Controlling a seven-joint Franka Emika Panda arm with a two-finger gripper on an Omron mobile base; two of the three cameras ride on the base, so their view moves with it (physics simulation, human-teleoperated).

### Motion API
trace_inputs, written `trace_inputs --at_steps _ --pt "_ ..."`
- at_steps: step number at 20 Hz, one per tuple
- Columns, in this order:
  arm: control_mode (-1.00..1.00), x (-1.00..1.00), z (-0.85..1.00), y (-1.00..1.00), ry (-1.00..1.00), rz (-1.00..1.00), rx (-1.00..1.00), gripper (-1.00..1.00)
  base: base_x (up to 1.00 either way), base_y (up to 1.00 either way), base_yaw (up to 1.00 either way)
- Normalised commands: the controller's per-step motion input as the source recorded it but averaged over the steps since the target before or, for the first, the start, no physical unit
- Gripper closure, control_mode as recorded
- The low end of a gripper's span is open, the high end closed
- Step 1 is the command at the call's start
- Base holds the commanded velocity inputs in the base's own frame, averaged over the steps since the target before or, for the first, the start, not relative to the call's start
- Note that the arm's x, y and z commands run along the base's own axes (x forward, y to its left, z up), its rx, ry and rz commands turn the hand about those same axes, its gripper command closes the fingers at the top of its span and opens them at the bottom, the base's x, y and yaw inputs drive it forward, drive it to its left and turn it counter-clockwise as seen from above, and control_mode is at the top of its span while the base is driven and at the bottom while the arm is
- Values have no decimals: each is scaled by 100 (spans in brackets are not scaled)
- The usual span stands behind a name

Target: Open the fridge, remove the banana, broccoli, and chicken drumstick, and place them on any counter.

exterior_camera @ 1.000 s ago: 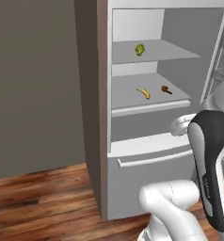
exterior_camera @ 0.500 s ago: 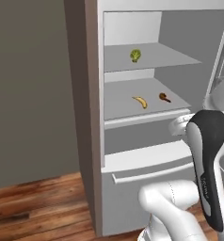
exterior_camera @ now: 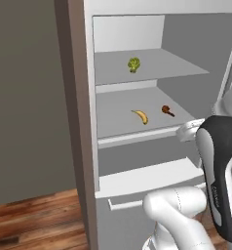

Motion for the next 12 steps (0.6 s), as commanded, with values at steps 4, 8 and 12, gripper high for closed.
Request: trace_inputs --at_steps 4,8,12 --pt "100 0 0 0 0 0 0 -100 90 0 0" --pt "100 0 0 0 0 0 0 -100 60 0 -2" --pt "100 0 0 0 0 0 0 -100 5 0 -2"
